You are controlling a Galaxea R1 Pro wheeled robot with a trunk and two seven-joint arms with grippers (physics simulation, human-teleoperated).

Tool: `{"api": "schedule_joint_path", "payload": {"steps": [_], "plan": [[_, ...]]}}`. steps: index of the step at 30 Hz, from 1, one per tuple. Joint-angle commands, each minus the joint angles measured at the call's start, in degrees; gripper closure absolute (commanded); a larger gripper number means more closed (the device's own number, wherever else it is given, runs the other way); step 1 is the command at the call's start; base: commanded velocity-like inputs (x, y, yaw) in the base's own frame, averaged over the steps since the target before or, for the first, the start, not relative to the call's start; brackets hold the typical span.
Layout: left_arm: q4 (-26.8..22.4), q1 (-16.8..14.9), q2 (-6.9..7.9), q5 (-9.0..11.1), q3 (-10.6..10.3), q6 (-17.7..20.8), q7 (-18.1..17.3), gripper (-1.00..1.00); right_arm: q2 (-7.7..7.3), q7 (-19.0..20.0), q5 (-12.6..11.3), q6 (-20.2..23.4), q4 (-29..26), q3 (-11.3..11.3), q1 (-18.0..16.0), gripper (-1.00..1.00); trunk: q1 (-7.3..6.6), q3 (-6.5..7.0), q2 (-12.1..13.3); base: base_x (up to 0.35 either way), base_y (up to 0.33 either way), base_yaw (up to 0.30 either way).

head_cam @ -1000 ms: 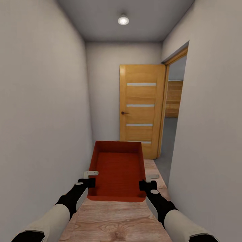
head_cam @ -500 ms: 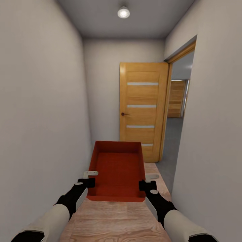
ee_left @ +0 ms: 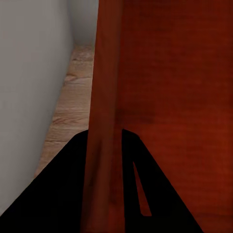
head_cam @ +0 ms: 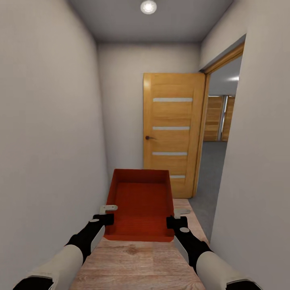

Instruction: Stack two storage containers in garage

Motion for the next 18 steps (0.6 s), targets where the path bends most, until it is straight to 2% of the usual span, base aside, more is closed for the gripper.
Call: {"api": "schedule_joint_path", "payload": {"steps": [1,5,13,18], "plan": [[-0.48,-0.06,0.13,0.16,-0.06,0.48,0.72,1.0,-0.37,-0.75,-0.26,-0.09,0.32,0.07,-0.04,1.0,0.04,-0.08,-0.03,0.0,0.0,0.0],[-0.64,-0.06,0.36,1.09,-1.02,0.7,0.55,1.0,-0.41,-0.87,-0.32,-0.14,0.34,0.26,-0.05,1.0,0.04,-0.08,-0.03,0.0,0.0,0.0],[-0.71,-0.09,0.64,0.22,-0.25,0.53,0.17,1.0,-0.19,-0.51,-0.23,-0.18,0.0,-0.2,-0.06,1.0,0.04,-0.08,-0.03,0.003,0.0,0.0],[-0.61,-0.06,0.52,-0.04,0.14,0.53,0.18,1.0,-0.25,-0.51,-0.31,-0.13,0.05,-0.05,-0.06,1.0,0.04,-0.08,-0.03,0.172,0.0,0.0]]}}
